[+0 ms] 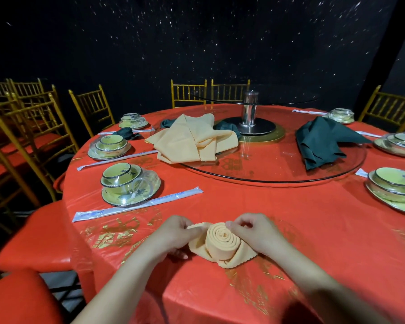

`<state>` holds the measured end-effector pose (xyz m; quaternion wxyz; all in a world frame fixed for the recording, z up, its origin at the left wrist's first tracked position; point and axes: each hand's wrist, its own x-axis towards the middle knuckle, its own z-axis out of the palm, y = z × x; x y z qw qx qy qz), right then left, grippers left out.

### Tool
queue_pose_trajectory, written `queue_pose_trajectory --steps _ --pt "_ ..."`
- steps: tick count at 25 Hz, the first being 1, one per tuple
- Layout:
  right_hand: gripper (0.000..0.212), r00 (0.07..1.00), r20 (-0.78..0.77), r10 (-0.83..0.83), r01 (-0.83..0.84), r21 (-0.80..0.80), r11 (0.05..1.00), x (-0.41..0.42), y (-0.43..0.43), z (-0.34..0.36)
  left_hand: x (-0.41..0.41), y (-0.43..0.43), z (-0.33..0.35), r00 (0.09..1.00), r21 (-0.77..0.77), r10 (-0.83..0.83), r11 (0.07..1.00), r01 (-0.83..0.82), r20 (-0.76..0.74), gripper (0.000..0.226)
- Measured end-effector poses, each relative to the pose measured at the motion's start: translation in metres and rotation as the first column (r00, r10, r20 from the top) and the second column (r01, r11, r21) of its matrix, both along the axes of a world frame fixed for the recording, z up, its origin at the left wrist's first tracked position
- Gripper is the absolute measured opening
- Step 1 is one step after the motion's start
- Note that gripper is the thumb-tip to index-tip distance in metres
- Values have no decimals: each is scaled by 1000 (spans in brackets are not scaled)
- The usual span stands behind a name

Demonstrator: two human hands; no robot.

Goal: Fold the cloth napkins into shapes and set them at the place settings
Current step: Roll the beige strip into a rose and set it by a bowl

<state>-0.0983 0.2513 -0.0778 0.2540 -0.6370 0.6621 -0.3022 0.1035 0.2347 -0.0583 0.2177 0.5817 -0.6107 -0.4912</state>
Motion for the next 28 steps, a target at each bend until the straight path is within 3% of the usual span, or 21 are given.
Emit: queue_pose_trajectory --steps 1,3,8,10,12,18,21,22,24,26,28 --pt "5 999 -21 29 -31 -120 992 2 1 0 3 -1 -3 999 -43 22 999 -20 36 26" --pt "22 986 -25 167 -167 -303 938 7 9 2 3 -2 -6 993 -96 54 994 -43 107 22" --pt "60 903 -309 298 -374 -225 900 25 28 -2 -1 0 -8 991 -125 86 990 -73 104 23" --pt "59 875 -375 306 -401 -206 893 31 28 -10 1 1 -9 991 -143 88 987 -72 106 25" --pt "50 830 -508 232 -416 -285 864 36 27 -22 3 3 -10 987 -177 99 981 -76 126 28" --pt "43 782 -602 158 -432 -343 834 35 26 -32 20 4 -14 978 -228 178 962 -150 109 26" --pt "41 782 -603 157 -435 -347 831 39 28 -31 24 6 -18 944 -319 167 945 -71 285 24" --pt "42 786 -596 164 -435 -346 831 39 28 -31 25 9 -20 917 -417 194 908 -34 348 20" --pt "50 789 -590 172 -438 -343 831 39 28 -30 23 20 -25 927 -699 247 714 23 283 24" --pt "71 819 -526 228 -438 -317 841 38 26 -24 11 37 -32 976 -806 37 572 155 214 30" --pt "93 851 -330 409 -469 -123 875 37 27 -17 -1 49 -42 966 -807 -109 533 256 235 28"
